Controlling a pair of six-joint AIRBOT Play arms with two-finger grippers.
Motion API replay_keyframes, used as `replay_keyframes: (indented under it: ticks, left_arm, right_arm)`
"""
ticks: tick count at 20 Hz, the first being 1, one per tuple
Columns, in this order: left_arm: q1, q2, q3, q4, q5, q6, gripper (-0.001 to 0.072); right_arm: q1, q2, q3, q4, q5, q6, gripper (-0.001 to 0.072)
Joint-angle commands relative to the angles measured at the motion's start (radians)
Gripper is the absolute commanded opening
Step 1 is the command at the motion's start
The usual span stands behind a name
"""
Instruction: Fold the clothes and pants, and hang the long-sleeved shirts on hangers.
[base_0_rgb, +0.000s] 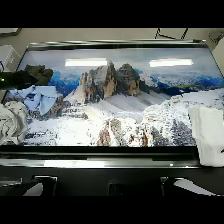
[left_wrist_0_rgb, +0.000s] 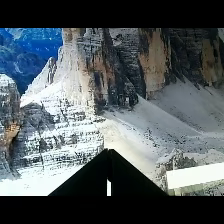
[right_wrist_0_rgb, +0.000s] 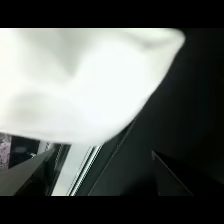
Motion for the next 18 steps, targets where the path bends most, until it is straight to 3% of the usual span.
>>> replay_keyframes:
  ticks: [1,3,5,6,7,9,10,11,12,13,14,15,18]
  left_arm:
    - [0.000,0.001,0.002,-0.028,0.011,0.000,0.0023]
    - [-0.013,0.000,0.028,-0.092,0.072,0.000,0.0022]
    - [-0.068,-0.005,0.089,-0.030,0.222,-0.002,0.0020]
    - [-0.109,-0.015,0.122,0.065,0.293,-0.041,0.0020]
    - [-0.153,-0.039,0.162,0.220,0.325,-0.134,0.0020]
    - [-0.220,-0.103,0.202,0.497,0.282,-0.310,0.0022]
    - [-0.235,-0.137,0.201,0.553,0.217,-0.348,0.0027]
    - [-0.237,-0.174,0.199,0.546,0.125,-0.350,0.0133]
    - [-0.237,-0.219,0.196,0.511,-0.013,-0.350,0.0435]
    - [-0.237,-0.264,0.179,0.475,-0.159,-0.348,0.0635]
    - [-0.237,-0.304,0.141,0.433,-0.302,-0.306,0.0664]
    - [-0.237,-0.314,0.080,0.391,-0.351,-0.274,0.0662]
    - [-0.255,-0.182,-0.159,0.336,-0.117,-0.274,0.0660]
  right_arm:
    - [0.000,0.004,0.039,0.009,-0.083,-0.064,0.0690]
    - [0.002,0.005,0.220,0.178,-0.170,-0.116,0.0687]
    - [0.055,0.007,0.411,0.370,-0.314,-0.136,0.0686]
    - [0.111,0.012,0.480,0.428,-0.385,-0.150,0.0683]
    - [0.188,0.017,0.530,0.455,-0.432,-0.159,0.0672]
    - [0.397,0.026,0.557,0.438,-0.443,-0.159,0.0672]
    - [0.503,0.016,0.552,0.394,-0.395,-0.158,0.0673]
    - [0.605,-0.004,0.542,0.333,-0.320,-0.146,0.0673]
    - [0.699,-0.035,0.523,0.298,-0.227,-0.136,0.0673]
    - [0.773,-0.066,0.491,0.306,-0.142,-0.136,0.0673]
    - [0.836,-0.090,0.446,0.313,-0.082,-0.136,0.0672]
    - [0.885,-0.098,0.397,0.307,-0.064,-0.135,0.0670]
    - [0.956,-0.078,0.271,0.269,-0.128,-0.101,0.0673]
